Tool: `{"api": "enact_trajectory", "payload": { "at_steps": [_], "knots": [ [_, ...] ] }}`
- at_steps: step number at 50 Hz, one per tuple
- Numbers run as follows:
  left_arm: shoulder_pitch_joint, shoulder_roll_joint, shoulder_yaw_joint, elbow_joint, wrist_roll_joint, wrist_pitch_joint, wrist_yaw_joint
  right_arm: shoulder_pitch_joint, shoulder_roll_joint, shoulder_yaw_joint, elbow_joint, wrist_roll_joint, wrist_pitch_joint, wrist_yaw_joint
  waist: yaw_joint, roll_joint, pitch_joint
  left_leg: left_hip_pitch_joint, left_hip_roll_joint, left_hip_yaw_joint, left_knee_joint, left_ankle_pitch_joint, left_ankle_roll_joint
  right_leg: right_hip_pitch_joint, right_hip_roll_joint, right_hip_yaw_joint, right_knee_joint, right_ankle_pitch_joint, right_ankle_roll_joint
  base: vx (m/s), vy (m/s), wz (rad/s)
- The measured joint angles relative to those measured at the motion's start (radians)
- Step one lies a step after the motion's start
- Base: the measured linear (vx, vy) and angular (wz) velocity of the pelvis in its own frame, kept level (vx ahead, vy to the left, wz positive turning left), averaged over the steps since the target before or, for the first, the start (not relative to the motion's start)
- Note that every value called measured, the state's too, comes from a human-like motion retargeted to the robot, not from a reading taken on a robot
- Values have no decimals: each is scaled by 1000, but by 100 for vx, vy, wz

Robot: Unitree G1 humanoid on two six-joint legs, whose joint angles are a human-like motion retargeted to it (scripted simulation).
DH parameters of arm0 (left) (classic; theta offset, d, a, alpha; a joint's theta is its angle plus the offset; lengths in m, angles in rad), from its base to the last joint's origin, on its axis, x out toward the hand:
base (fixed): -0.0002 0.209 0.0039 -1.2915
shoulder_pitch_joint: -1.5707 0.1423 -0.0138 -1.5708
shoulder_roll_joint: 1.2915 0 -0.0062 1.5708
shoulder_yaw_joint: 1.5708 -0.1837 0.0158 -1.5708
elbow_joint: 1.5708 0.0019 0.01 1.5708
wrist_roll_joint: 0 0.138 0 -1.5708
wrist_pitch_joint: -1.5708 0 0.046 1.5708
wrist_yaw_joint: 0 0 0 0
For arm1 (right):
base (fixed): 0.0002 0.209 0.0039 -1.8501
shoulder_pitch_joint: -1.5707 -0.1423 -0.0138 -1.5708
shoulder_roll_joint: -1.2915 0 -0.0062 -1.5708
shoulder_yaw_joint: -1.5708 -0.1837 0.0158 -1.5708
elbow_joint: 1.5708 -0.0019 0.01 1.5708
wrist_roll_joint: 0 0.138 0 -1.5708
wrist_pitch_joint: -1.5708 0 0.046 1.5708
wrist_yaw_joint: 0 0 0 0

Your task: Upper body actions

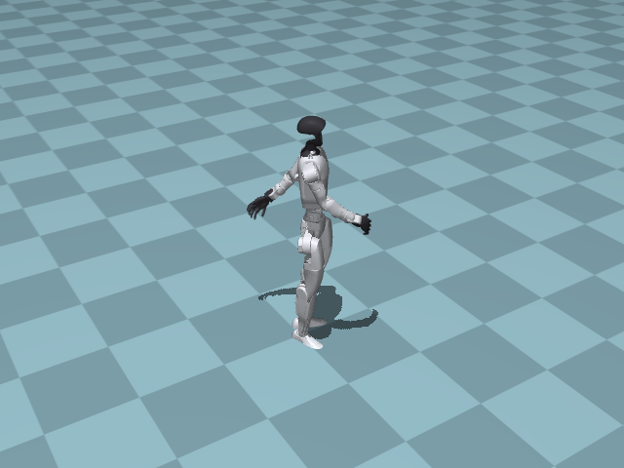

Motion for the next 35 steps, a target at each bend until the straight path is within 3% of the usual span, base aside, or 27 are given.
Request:
{"api": "enact_trajectory", "payload": {
  "at_steps": [5, 7, 10, 13, 17, 19, 23, 27, 32, 35],
  "knots": [
    [-183, -65, -1, 0, -173, -62, 4, 154, -38, 9, 74, -106, -3, -72, -20, -10, -25, -4, -11, -5, 2, -2, 6, 5, -9, -18, -7, 1, 1, 5, 4, 4],
    [-310, -81, -40, 0, -223, -97, 15, 220, -61, -15, 162, -195, 50, -136, -21, -19, -25, -6, -17, -11, 4, -1, 10, 16, -15, -44, -15, 3, 3, 0, 0, 11],
    [-500, -90, -97, 0, -221, -119, -7, 290, -84, -86, 336, -339, 165, -271, -27, -31, -20, -11, -25, -27, 8, 1, 16, 31, -22, -77, -24, 3, 7, -2, 1, 28],
    [-700, -97, -140, -25, -105, -141, -104, 352, -123, -203, 590, -412, 346, -385, -35, -44, -28, -26, -29, -52, 16, 4, 19, 41, -32, -113, -32, 0, 16, -2, 1, 43],
    [-912, -123, -258, -136, -14, -198, -178, 539, -220, -311, 651, -273, 538, -320, -47, -52, -40, -56, -32, -86, 25, 9, 24, 42, -41, -153, -40, -3, 25, 3, 1, 43],
    [-990, -136, -308, -207, 12, -232, -173, 632, -256, -379, 651, -145, 543, -336, -51, -54, -44, -68, -33, -94, 30, 9, 25, 40, -45, -164, -43, -4, 27, 5, 0, 21],
    [-1082, -152, -376, -357, 23, -301, -140, 759, -295, -528, 651, 77, 465, -417, -56, -56, -31, -77, -35, -99, 39, 9, 24, 42, -52, -171, -44, -4, 26, 0, 0, 0],
    [-1088, -157, -396, -442, -1, -367, -94, 802, -308, -585, 651, 238, 443, -460, -49, -53, -24, -80, -32, -92, 40, 8, 22, 37, -54, -169, -43, -3, 25, 0, 0, 0],
    [-972, -159, -372, -435, 4, -383, -118, 726, -277, -489, 651, 313, 486, -478, -30, -42, -24, -75, -28, -83, 34, 8, 23, 29, -45, -156, -40, -1, 21, 0, 0, 0],
    [-853, -140, -334, -356, 31, -359, -144, 598, -235, -358, 651, 166, 506, -407, -24, -37, -15, -55, -28, -73, 23, 9, 24, 28, -35, -127, -35, 0, 15, -1, -2, -9]
  ]
}}
